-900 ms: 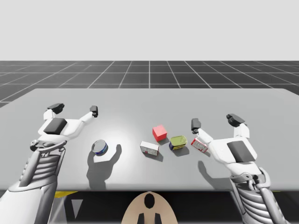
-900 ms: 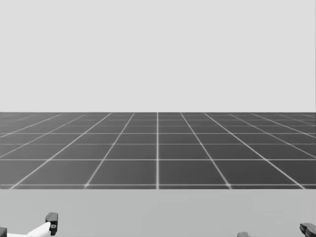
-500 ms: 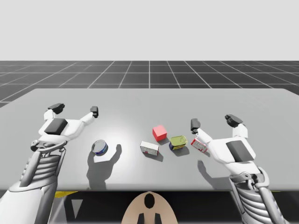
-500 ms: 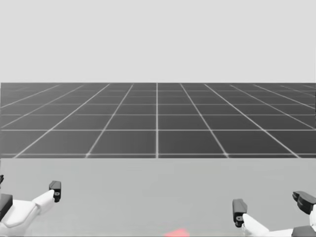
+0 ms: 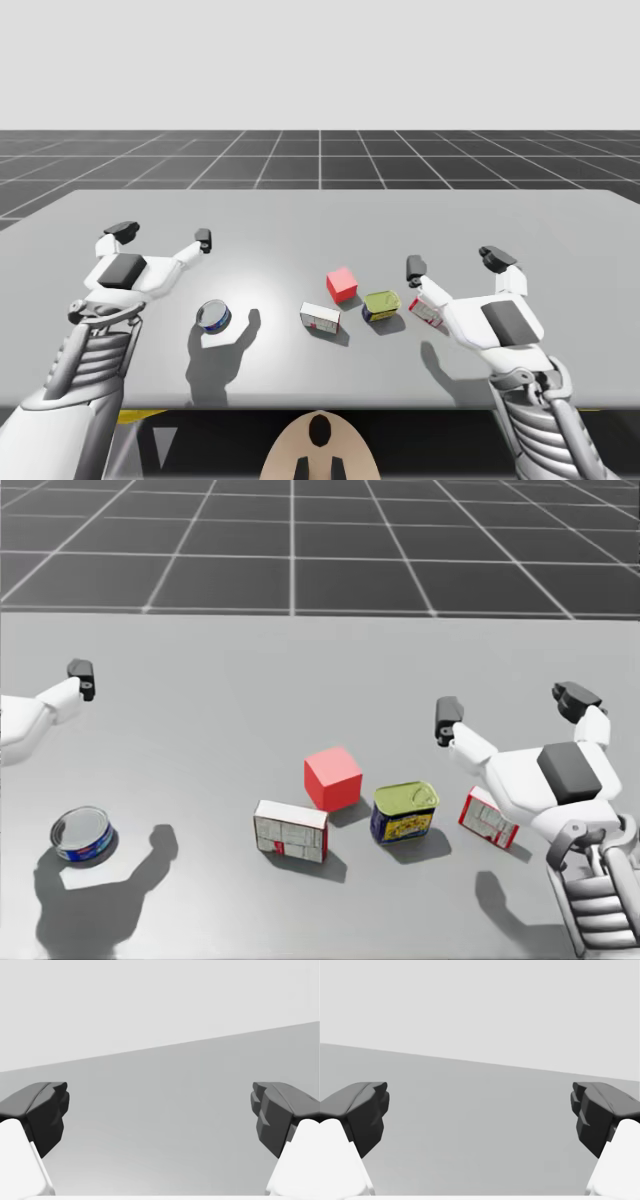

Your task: Find the red cube and pick it up.

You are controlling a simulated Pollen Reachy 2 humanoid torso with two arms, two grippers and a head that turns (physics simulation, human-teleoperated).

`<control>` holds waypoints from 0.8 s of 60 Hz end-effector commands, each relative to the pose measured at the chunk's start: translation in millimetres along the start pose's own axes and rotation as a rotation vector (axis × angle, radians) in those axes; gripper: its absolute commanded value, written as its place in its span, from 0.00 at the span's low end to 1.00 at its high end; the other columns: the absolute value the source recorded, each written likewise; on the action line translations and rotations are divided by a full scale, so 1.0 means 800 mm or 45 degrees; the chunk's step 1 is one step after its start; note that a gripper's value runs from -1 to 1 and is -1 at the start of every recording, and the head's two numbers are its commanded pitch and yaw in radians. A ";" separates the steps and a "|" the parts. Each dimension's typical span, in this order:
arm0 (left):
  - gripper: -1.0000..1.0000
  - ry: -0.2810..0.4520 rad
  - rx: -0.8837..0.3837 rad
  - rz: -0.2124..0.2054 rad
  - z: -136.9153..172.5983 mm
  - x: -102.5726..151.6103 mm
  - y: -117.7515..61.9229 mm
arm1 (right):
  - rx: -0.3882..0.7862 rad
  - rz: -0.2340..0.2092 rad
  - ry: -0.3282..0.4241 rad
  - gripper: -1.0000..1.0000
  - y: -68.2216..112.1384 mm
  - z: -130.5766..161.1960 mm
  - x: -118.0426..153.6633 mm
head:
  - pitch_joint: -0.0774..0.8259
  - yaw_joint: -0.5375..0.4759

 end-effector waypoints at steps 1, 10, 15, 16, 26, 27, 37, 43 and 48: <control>0.00 -0.001 -0.002 -0.008 0.000 0.000 -0.001 | 0.004 -0.001 0.007 0.00 0.001 0.000 -0.001 | 0.74 0.45; 0.00 -0.001 -0.003 -0.012 0.001 0.000 -0.001 | 0.008 0.001 0.013 0.00 0.002 0.000 -0.002 | 0.79 0.44; 0.00 0.000 -0.003 -0.011 0.001 0.000 -0.002 | 0.036 -0.037 0.026 0.00 0.005 0.000 -0.001 | 0.79 0.44; 0.00 0.000 -0.003 -0.011 0.001 0.000 -0.002 | 0.046 -0.049 0.030 0.00 0.005 0.001 -0.001 | 0.79 0.44; 0.00 0.004 -0.003 0.000 0.002 0.000 -0.001 | 0.247 -0.216 0.133 0.00 0.023 0.004 0.008 | 0.79 0.44; 0.00 0.005 -0.003 0.001 0.002 0.001 -0.001 | 0.260 -0.216 0.141 0.00 0.025 0.005 0.009 | 0.79 0.44; 0.00 0.005 -0.003 0.006 0.002 0.001 -0.001 | 0.425 -0.290 0.291 0.00 0.042 -0.004 0.020 | 0.80 0.44; 0.00 0.008 -0.007 0.004 0.001 0.000 -0.001 | 0.486 -0.313 0.349 0.00 0.046 -0.013 0.019 | 0.80 0.44; 0.00 0.010 -0.011 0.001 0.002 0.000 -0.002 | 0.552 -0.319 0.436 0.00 0.056 -0.024 0.016 | 0.80 0.44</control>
